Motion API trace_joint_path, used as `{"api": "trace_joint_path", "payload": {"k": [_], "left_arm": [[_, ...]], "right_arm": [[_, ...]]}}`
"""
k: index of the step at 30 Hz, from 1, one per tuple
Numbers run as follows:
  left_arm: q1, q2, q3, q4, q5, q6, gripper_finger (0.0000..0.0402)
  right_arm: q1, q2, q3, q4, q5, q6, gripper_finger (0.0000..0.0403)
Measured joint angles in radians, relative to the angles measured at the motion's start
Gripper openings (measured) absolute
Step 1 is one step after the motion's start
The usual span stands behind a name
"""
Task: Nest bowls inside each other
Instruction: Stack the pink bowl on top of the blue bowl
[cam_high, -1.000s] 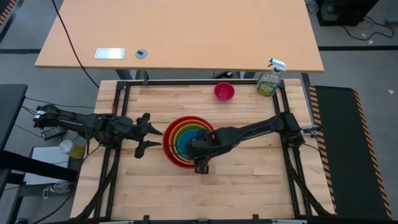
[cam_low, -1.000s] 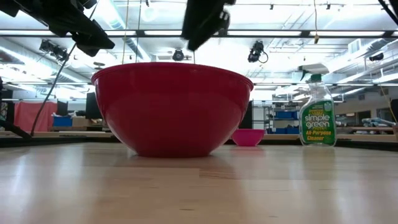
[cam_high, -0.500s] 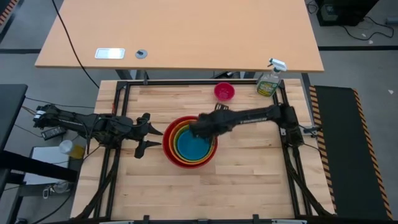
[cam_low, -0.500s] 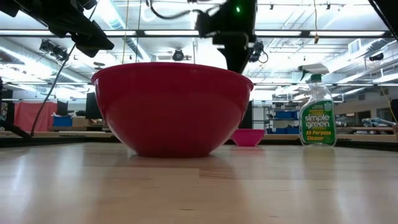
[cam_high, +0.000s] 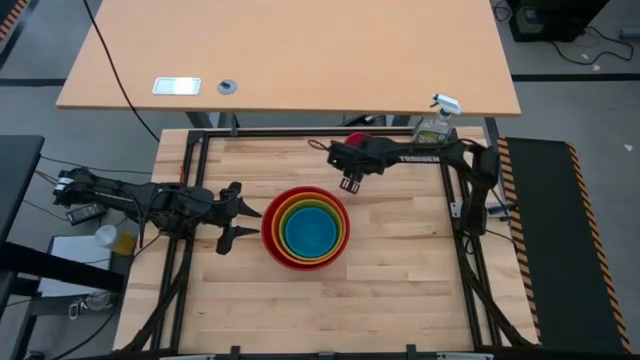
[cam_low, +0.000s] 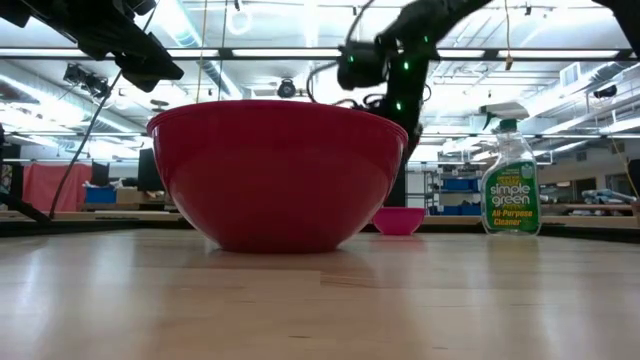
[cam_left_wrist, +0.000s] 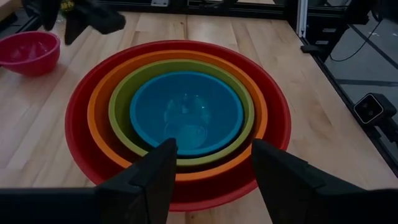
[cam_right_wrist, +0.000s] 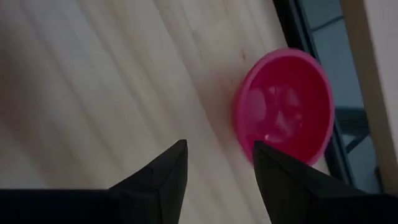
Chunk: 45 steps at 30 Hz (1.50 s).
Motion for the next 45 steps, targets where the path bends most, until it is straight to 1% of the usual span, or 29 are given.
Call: {"api": "trace_joint_path", "payload": {"k": [3,5,8,11,14,17,20,23,27,34,38,41,45], "left_arm": [[0.0,0.0,0.0,0.001,0.0,0.0,0.021],[0.0,0.0,0.0,0.002,0.0,0.0,0.021],[0.0,0.0,0.0,0.004,0.0,0.0,0.021],[0.0,0.0,0.0,0.007,0.0,0.003,0.021],[0.0,0.0,0.0,0.006,0.0,0.009,0.021],[0.0,0.0,0.0,0.006,0.0,0.009,0.021],[0.0,0.0,0.0,0.0,0.0,0.008,0.021],[0.0,0.0,0.0,0.0,0.0,0.009,0.021],[0.0,0.0,0.0,0.0,0.0,0.012,0.021],[0.0,0.0,0.0,-0.001,0.0,0.034,0.021],[0.0,0.0,0.0,-0.001,0.0,0.034,0.021],[0.0,0.0,0.0,-0.001,0.0,0.036,0.021],[0.0,0.0,0.0,-0.001,0.0,0.039,0.021]], "right_arm": [[-0.05,0.004,-0.049,0.094,-0.06,-0.115,0.0194],[-0.075,0.006,-0.083,0.152,-0.089,-0.156,0.0207],[-0.104,0.006,-0.091,0.162,-0.048,-0.169,0.0231],[-0.126,0.016,-0.091,0.165,-0.04,-0.212,0.0255],[-0.137,0.032,-0.091,0.166,0.006,-0.253,0.0273],[-0.154,0.055,-0.091,0.169,0.002,-0.283,0.0282],[-0.167,0.079,-0.091,0.176,0.006,-0.299,0.028],[-0.174,0.105,-0.091,0.184,0.034,-0.303,0.0263],[-0.179,0.123,-0.091,0.189,0.021,-0.303,0.0215],[-0.171,0.129,-0.091,0.156,0.008,-0.299,0.0096],[-0.151,0.129,-0.075,0.078,-0.023,-0.276,0.0025],[-0.125,0.129,-0.029,-0.05,-0.031,-0.223,0.0021],[-0.062,0.111,0.05,-0.257,-0.02,-0.129,0.0037]]}}
